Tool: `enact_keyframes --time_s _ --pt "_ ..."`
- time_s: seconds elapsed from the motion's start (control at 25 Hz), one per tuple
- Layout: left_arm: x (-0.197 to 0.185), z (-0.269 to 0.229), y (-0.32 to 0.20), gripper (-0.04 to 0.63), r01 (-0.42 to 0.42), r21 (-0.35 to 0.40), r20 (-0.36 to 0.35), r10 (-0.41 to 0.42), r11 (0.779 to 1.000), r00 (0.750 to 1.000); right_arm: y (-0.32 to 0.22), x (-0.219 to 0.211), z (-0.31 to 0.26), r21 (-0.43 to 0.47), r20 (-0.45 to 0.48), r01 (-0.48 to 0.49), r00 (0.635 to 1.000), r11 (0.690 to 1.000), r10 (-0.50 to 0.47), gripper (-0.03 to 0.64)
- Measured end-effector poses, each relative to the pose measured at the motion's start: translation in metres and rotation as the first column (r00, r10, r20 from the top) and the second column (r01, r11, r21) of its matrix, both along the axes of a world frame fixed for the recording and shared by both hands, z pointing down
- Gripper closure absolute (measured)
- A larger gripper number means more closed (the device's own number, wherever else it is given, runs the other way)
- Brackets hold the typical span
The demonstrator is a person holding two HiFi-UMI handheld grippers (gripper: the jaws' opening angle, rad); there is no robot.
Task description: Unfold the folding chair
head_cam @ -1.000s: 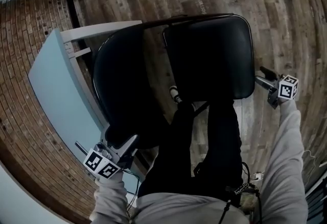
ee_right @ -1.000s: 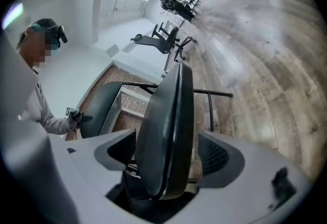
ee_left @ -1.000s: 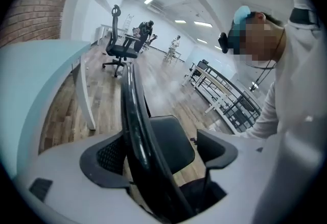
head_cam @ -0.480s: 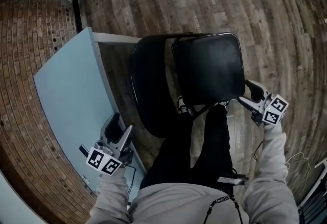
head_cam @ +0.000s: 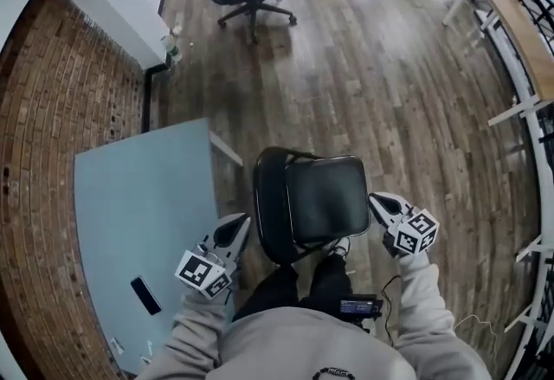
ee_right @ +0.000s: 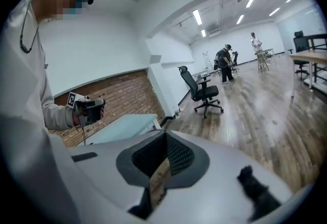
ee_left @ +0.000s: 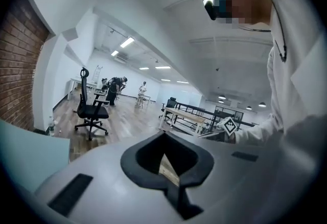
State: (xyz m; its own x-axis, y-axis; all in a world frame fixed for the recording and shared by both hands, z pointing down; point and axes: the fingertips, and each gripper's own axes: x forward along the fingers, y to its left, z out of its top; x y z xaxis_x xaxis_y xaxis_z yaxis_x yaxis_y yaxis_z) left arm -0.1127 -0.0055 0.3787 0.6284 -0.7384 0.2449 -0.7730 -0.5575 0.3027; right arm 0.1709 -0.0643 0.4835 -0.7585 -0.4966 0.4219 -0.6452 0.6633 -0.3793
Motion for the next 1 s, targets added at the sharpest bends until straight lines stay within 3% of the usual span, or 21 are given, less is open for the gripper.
enact_keyframes --time_s 0.2,0.4,0.64,0.84,1.0 --pt "-0.01 -0.07 0.0 0.589 -0.019 0.072 0.006 0.019 0.997 1.0 0.02 -0.034 -0.106 0.09 0.015 -0.044 0.999 0.995 0.042 0.609" --pt "0.012 -0.118 0.001 0.589 -0.107 0.159 0.004 0.108 0.981 0.994 0.047 -0.07 -0.187 0.193 0.016 -0.042 0.999 0.98 0.04 0.609" --pt "0.022 -0.177 0.002 0.591 -0.159 0.266 -0.071 0.184 0.951 0.98 0.07 -0.106 -0.286 0.32 0.14 -0.098 0.989 0.942 0.055 0.609" --pt "0.035 -0.209 0.004 0.591 -0.209 0.324 -0.083 0.248 0.923 0.965 0.082 -0.13 -0.337 0.44 0.118 -0.089 0.992 0.894 0.041 0.609" --pt "0.046 -0.21 0.01 0.591 -0.244 0.333 -0.059 0.279 0.911 0.959 0.093 -0.135 -0.344 0.459 0.102 -0.095 0.993 0.883 0.054 0.609"
